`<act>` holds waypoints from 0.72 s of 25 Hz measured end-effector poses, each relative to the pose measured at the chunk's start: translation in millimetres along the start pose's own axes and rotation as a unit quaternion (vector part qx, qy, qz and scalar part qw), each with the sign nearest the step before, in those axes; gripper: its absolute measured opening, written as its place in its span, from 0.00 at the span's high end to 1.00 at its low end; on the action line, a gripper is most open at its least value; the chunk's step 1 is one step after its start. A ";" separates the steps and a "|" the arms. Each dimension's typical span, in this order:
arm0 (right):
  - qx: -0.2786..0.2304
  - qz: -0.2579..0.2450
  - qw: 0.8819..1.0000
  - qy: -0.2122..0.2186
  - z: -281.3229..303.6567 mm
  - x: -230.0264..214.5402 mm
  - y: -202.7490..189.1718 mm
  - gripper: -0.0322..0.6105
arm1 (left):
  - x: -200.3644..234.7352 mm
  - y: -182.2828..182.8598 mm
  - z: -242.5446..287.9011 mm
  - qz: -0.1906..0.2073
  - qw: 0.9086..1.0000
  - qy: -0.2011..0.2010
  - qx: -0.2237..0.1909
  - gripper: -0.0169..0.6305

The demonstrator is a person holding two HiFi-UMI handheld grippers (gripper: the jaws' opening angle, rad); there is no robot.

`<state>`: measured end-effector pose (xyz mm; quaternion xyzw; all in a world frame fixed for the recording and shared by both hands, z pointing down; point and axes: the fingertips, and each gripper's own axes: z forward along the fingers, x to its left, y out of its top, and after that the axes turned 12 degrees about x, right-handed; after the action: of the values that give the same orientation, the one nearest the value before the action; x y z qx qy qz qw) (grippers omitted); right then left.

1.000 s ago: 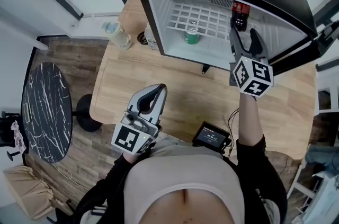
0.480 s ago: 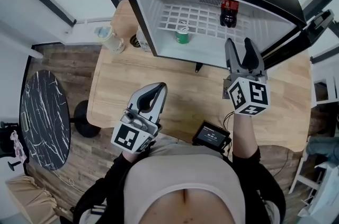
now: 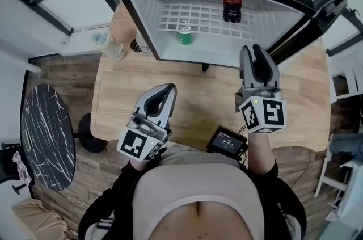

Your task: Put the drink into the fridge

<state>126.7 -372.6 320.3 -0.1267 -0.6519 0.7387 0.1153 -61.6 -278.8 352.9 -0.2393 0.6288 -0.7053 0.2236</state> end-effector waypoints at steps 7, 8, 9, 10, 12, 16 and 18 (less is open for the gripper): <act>-0.010 0.006 1.000 -0.006 -14.5 1.5 4.5 0.82 | -4.1 5.7 4.1 0.004 1.000 -0.011 -0.005 0.97; -0.009 0.006 1.000 -0.006 -15.4 2.1 3.9 0.83 | -4.1 6.3 4.7 0.005 1.000 -0.012 -0.006 0.97; -0.010 0.006 1.000 -0.007 -16.3 2.7 3.3 0.84 | -4.1 6.7 5.3 0.005 1.000 -0.014 -0.006 0.97; -0.011 0.006 1.000 -0.009 -17.5 3.1 2.8 0.85 | -4.2 6.9 5.8 0.005 1.000 -0.015 -0.007 0.97; -0.014 0.006 1.000 -0.015 -20.3 2.5 1.6 0.86 | -4.1 6.7 6.9 0.006 1.000 -0.019 -0.006 0.97; -0.011 0.006 1.000 -0.024 -23.6 1.9 -1.7 0.88 | -3.3 5.9 8.5 0.007 1.000 -0.026 -0.001 0.97; -0.008 0.007 1.000 -0.026 -24.6 2.8 -3.8 0.88 | -2.5 6.3 8.9 0.007 1.000 -0.029 -0.002 0.97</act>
<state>132.4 -348.2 321.1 -0.1128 -0.6596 0.7373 0.0926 -54.0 -284.9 347.4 -0.2559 0.6249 -0.6952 0.2464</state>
